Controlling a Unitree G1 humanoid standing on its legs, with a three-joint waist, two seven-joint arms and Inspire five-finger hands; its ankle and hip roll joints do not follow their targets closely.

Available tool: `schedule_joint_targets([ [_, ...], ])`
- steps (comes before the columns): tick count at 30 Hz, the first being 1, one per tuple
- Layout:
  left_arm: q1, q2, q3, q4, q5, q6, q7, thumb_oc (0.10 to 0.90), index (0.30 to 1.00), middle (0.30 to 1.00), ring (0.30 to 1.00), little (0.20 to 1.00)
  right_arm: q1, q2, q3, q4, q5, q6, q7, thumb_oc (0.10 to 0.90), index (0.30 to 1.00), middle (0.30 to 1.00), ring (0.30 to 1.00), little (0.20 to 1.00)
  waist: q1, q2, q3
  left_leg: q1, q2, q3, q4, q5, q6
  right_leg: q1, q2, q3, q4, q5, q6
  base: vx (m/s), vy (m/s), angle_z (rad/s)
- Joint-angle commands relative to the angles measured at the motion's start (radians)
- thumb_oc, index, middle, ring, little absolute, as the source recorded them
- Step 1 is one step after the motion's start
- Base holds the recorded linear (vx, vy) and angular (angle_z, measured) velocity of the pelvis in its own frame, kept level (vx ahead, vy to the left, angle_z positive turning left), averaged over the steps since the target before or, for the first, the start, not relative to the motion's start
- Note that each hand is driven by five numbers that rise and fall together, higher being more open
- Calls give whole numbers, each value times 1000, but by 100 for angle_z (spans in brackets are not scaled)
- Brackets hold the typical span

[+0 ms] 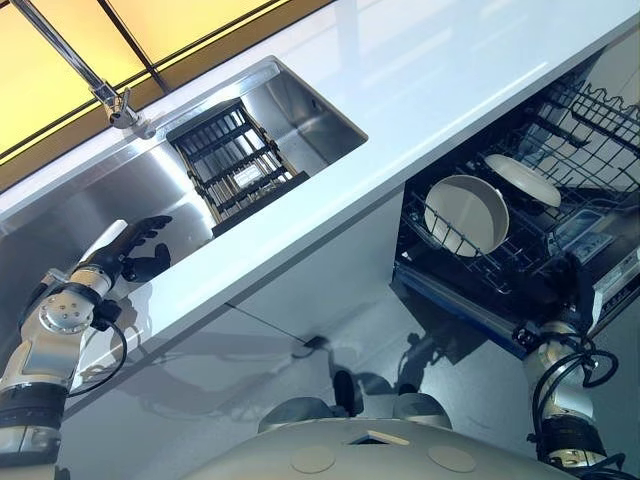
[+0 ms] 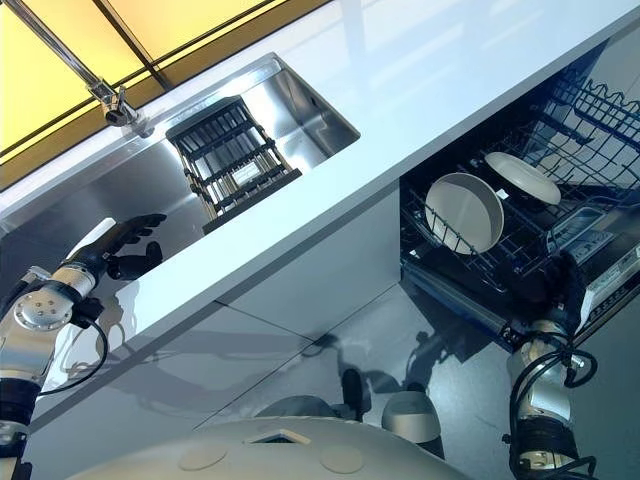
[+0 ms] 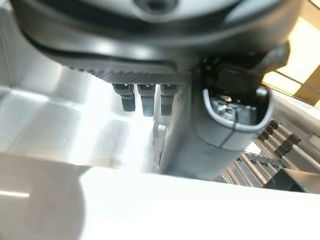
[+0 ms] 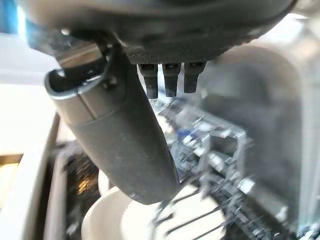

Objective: Pick up plates and place into dishwasher.

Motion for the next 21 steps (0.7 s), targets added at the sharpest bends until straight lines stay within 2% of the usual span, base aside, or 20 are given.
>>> schedule_joint_targets([
  [1,-78,30,9,-51,-34,-27,23,800,900,900,900,900,-126,-31,-33,-70,-6,-173,-93,800,900,900,900,900,14,-16,8,22,-40,30,10,-103,14,-136,12,13,72,32,31,49,-7,-4],
  [6,-60,-3,4,-43,-21,-37,30,800,900,900,900,900,-116,-2,-21,-30,-27,-142,-94,800,900,900,900,900,15,-2,6,25,-45,25,11,-101,12,-132,8,16,71,34,31,70,15,-2],
  [9,-38,-12,10,-51,-25,-37,25,800,900,900,900,900,-103,7,-18,-13,-5,-108,-55,800,900,900,900,900,13,9,6,28,-49,21,13,-97,12,-131,5,16,72,35,28,79,40,0],
  [11,-17,-31,15,-69,-21,-30,16,800,900,900,900,900,-91,25,-8,-10,92,-76,103,800,900,900,900,900,14,22,8,27,-51,15,19,-90,11,-132,0,16,82,34,24,113,55,1],
  [14,11,-49,18,-82,-20,-31,8,800,900,900,900,900,-68,43,20,-32,105,-45,309,800,900,900,900,900,15,34,17,23,-55,4,36,-86,11,-136,-10,14,102,33,21,121,44,0],
  [18,35,-47,22,-105,-33,-26,-10,800,900,900,900,900,-56,32,35,-35,192,51,507,800,900,900,900,900,21,41,34,2,-58,-7,63,-81,12,-152,-21,10,130,33,20,72,17,-4],
  [19,35,-47,22,-105,-33,-26,-10,800,900,900,900,900,-56,32,35,-35,192,51,507,800,900,900,900,900,21,41,34,2,-58,-7,63,-81,12,-152,-21,10,130,33,20,25,-4,-4],
  [21,37,-37,27,-110,-38,-26,-24,800,900,900,900,900,-60,26,33,-23,222,81,576,800,900,900,900,900,28,39,39,-7,-57,-12,72,-78,12,-157,-23,7,135,35,19,44,-21,-3],
])
